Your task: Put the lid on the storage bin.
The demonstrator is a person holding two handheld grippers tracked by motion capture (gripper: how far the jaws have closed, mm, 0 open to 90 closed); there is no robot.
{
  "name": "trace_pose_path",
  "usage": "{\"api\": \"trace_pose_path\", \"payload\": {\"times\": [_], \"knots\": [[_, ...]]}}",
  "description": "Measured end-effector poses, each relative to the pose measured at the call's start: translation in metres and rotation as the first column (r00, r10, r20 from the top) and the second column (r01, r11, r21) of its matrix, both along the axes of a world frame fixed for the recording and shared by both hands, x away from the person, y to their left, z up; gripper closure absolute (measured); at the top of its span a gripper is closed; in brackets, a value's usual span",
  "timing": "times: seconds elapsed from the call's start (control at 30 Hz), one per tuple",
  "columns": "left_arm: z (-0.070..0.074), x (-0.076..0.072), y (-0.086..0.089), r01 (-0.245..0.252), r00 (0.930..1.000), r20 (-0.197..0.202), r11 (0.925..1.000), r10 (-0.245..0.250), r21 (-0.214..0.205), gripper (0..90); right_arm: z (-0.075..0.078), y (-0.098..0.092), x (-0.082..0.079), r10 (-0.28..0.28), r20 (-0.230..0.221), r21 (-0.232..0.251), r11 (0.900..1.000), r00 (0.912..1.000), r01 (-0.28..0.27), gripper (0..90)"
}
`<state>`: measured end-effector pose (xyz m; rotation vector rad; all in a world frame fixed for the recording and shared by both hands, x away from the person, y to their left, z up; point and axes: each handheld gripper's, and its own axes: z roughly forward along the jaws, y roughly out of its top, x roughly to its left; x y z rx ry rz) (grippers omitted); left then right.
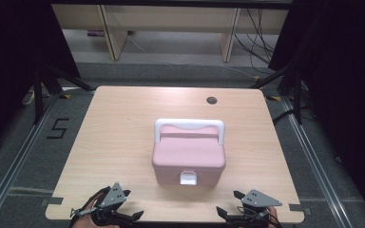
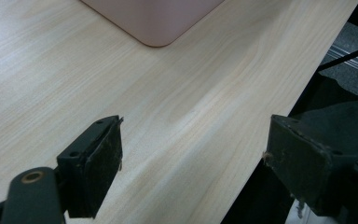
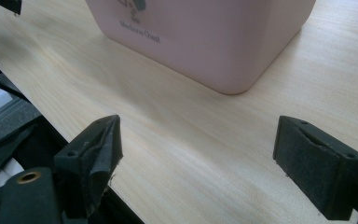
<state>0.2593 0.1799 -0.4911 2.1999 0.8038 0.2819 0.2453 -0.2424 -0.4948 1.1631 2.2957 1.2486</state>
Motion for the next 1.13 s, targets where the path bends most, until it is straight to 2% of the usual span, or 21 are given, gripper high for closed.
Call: {"api": "trace_pose_path", "payload": {"times": [0.1,0.17,0.2,0.23,0.27,0.33,0.37,0.4,0.43,0.47,0.5,0.57,0.67,0.73,0.77,0.8,1.0,1.13], "knots": [[-0.0006,0.0003,-0.0002,0.003,1.0000,0.003,1.0000,-0.003,0.007,18.1,-0.0014,0.0013,-0.0015,0.009,-0.039,-0.002,1.0000,0.9992,-0.009,16.4],[-0.0012,0.0001,-0.0008,0.006,1.0000,-0.002,1.0000,-0.006,0.005,18.1,-0.0024,0.0019,-0.0015,0.016,-0.029,-0.017,0.9997,0.9994,-0.016,16.4],[-0.0012,0.0002,-0.0005,0.008,1.0000,-0.003,0.9998,-0.008,0.018,18.1,-0.0028,0.0027,-0.0021,0.022,-0.044,-0.020,0.9995,0.9988,-0.023,16.4],[-0.0018,-0.0005,-0.0014,0.008,0.9999,-0.013,0.9999,-0.008,0.008,18.1,-0.0031,0.0051,-0.0045,0.005,-0.061,-0.013,0.9999,0.9981,-0.006,16.4],[-0.0017,0.0003,-0.0008,0.015,0.9999,-0.002,0.9996,-0.015,0.023,18.1,-0.0038,0.0035,-0.0022,0.031,-0.037,-0.039,0.9987,0.9989,-0.032,16.4],[-0.0020,-0.0002,-0.0015,0.010,0.9999,-0.007,0.9999,-0.010,0.010,18.1,-0.0047,0.0052,-0.0029,0.037,-0.047,-0.039,0.9985,0.9982,-0.038,16.4],[-0.0018,-0.0001,-0.0012,0.017,0.9998,-0.009,0.9998,-0.016,0.015,18.1,-0.0049,0.0047,-0.0021,0.043,-0.034,-0.051,0.9977,0.9985,-0.045,16.4],[-0.0019,0.0003,-0.0009,0.017,0.9998,-0.005,0.9996,-0.017,0.024,18.1,-0.0056,0.0047,-0.0013,0.059,-0.047,-0.045,0.9971,0.9971,-0.061,16.4],[-0.0021,0.0005,-0.0006,0.017,0.9998,-0.005,0.9994,-0.017,0.032,18.1,-0.0055,0.0050,-0.0024,0.043,-0.047,-0.054,0.9975,0.9979,-0.046,16.4],[-0.0024,0.0006,-0.0006,0.019,0.9998,-0.006,0.9992,-0.019,0.034,18.1,-0.0057,0.0049,-0.0020,0.050,-0.044,-0.064,0.9966,0.9978,-0.053,16.4],[-0.0027,0.0008,-0.0007,0.022,0.9997,-0.006,0.9991,-0.022,0.036,18.1,-0.0063,0.0052,-0.0019,0.054,-0.057,-0.059,0.9966,0.9969,-0.058,16.4],[-0.0026,0.0009,-0.0007,0.023,0.9997,-0.006,0.9991,-0.023,0.036,18.1,-0.0068,0.0073,-0.0046,0.030,-0.077,-0.052,0.9981,0.9966,-0.034,16.4],[-0.0026,0.0010,-0.0003,0.023,0.9997,-0.006,0.9991,-0.023,0.037,18.1,-0.0069,0.0065,-0.0032,0.042,-0.054,-0.069,0.9965,0.9976,-0.046,16.4],[-0.0033,0.0004,-0.0009,0.011,0.9999,-0.013,0.9997,-0.010,0.022,18.1,-0.0074,0.0056,-0.0012,0.070,-0.065,-0.064,0.9951,0.9954,-0.075,16.4],[-0.0030,0.0009,-0.0004,0.018,0.9998,-0.008,0.9994,-0.018,0.029,18.1,-0.0065,0.0051,-0.0014,0.072,-0.055,-0.078,0.9941,0.9959,-0.076,16.4],[-0.0027,0.0009,-0.0003,0.017,0.9998,-0.010,0.9992,-0.017,0.035,18.1,-0.0071,0.0054,-0.0010,0.080,-0.072,-0.057,0.9948,0.9942,-0.084,16.4],[-0.0026,0.0012,0.0006,0.017,0.9998,-0.011,0.9988,-0.017,0.046,18.3,-0.0067,0.0054,-0.0013,0.074,-0.060,-0.075,0.9941,0.9955,-0.079,16.3],[-0.0035,0.0022,0.0009,0.041,0.9991,-0.009,0.9971,-0.040,0.065,19.8,-0.0067,0.0054,-0.0014,0.066,-0.066,-0.069,0.9951,0.9956,-0.071,16.2]]}}
